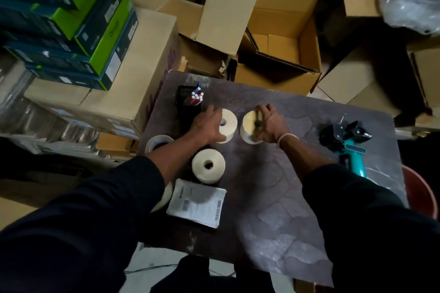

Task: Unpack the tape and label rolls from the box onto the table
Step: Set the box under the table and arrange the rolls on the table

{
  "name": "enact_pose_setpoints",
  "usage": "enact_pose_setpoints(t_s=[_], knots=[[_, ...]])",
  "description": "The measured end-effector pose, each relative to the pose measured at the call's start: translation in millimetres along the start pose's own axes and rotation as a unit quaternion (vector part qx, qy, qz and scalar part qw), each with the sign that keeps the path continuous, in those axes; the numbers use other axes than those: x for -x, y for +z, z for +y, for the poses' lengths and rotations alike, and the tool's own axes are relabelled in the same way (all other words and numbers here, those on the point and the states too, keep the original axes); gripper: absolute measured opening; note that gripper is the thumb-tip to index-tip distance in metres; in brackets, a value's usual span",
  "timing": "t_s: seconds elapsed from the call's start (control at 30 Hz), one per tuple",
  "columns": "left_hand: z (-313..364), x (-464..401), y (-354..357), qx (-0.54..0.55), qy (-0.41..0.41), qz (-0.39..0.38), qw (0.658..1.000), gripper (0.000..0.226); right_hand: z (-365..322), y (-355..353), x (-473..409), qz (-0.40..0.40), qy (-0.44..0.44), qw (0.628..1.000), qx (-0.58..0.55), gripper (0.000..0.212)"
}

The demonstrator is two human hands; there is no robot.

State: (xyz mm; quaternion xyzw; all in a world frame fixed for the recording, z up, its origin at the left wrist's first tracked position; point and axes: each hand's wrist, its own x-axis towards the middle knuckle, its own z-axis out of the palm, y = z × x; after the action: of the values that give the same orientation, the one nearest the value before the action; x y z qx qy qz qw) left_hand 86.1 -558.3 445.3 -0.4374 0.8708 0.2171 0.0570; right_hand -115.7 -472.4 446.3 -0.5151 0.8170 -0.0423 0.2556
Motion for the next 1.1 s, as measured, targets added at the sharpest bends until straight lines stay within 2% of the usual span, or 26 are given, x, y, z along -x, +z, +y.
enact_pose_setpoints(t_s=[0.13, 0.3, 0.47, 0.57, 0.8, 0.9, 1.0, 1.1], knots=[[30, -28, 3, 0.018, -0.036, 0.017, 0.999, 0.080, 5, -8, -17, 0.008, 0.046, 0.999, -0.016, 0.101], [36, -58, -4, 0.037, -0.050, 0.009, 0.998, 0.073, 3, -10, -34, 0.033, 0.077, 0.995, -0.045, 0.094], [29, -67, -10, 0.027, -0.052, -0.012, 0.998, 0.093, -5, -12, -39, 0.029, 0.065, 0.996, -0.057, 0.085], [25, -65, -7, 0.027, -0.051, -0.012, 0.998, 0.096, -5, -14, -39, 0.017, 0.055, 0.997, -0.057, 0.084], [22, -56, -1, 0.014, -0.008, 0.013, 1.000, 0.091, -2, -8, -30, -0.003, 0.054, 0.997, -0.055, 0.108], [19, -51, -6, 0.022, 0.028, 0.004, 0.999, 0.086, -13, 12, -3, 0.089, 0.063, 0.992, -0.062, 0.083], [11, -49, -12, 0.046, 0.055, -0.016, 0.997, 0.067, -33, 34, 45, 0.183, -0.002, 0.981, -0.061, 0.070], [7, -50, -18, 0.063, 0.048, -0.022, 0.997, 0.050, -54, 57, 76, 0.142, -0.086, 0.981, -0.096, 0.064]])
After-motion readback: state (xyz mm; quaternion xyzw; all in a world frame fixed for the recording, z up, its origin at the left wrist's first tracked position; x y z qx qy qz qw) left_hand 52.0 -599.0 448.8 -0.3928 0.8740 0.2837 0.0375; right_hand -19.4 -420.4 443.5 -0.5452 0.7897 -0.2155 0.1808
